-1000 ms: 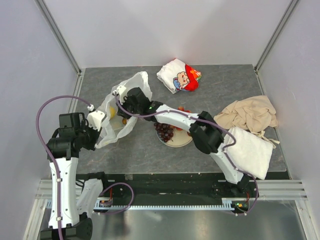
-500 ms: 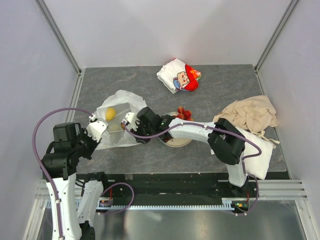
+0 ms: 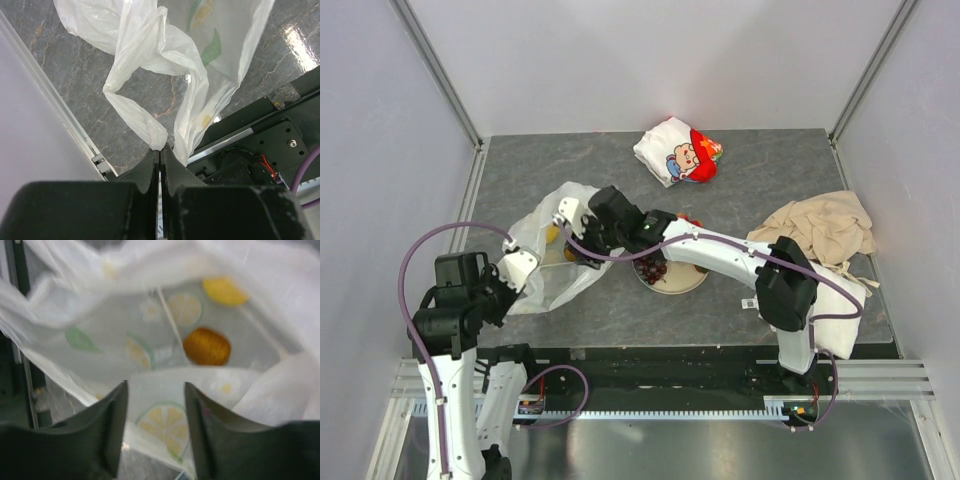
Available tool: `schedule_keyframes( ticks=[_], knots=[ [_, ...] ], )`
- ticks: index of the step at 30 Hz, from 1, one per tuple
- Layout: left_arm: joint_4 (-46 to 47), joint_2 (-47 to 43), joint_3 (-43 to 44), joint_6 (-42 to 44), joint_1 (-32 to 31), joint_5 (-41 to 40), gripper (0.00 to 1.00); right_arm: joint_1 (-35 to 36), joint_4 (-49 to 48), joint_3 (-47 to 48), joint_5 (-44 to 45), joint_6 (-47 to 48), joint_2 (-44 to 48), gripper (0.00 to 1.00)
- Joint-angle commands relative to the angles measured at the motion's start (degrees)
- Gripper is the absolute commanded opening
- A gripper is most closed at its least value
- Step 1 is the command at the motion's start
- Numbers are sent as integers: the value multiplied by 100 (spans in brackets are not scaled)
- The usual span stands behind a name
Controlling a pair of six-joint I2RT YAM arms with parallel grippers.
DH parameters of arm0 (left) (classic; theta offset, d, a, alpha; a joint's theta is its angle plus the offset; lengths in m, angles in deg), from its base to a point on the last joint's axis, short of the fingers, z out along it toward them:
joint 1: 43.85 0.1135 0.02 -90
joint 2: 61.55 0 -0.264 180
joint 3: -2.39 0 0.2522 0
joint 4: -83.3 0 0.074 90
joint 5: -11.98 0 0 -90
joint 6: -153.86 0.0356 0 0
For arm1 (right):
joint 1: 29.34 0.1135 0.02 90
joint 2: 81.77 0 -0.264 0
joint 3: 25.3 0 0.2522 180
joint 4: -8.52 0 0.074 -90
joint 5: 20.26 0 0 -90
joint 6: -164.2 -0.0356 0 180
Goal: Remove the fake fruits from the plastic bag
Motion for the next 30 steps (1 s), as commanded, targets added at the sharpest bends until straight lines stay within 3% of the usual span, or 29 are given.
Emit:
schedule_keyframes(
  ticks=[1, 2, 5, 12, 15, 23, 30],
  knots=[
    [-548, 63, 263, 98, 16, -114, 2, -23, -441, 803, 61, -38, -674, 68],
    [-548, 80, 263, 90, 24, -132, 2, -23, -511, 925, 168, -117, -834, 75],
    [-425, 124, 289, -112, 24, -316, 2, -50, -792, 1313, 589, -486, -1388, 85],
    [-512, 292, 544, -780, 16, -308, 2, -67, -1083, 2357, 1116, -777, -2329, 89],
    [-556, 265, 500, -877, 24, -229, 2, -76, -1390, 2657, 1354, -970, -2610, 98],
    [-758, 309, 439, -991, 33, -114, 2, -94, -1961, 3229, 1259, -1558, -3322, 98],
    [-987, 432, 570, -1053, 24, -61, 2, -85, -2120, 4546, 1293, -2050, -4507, 98]
  ],
)
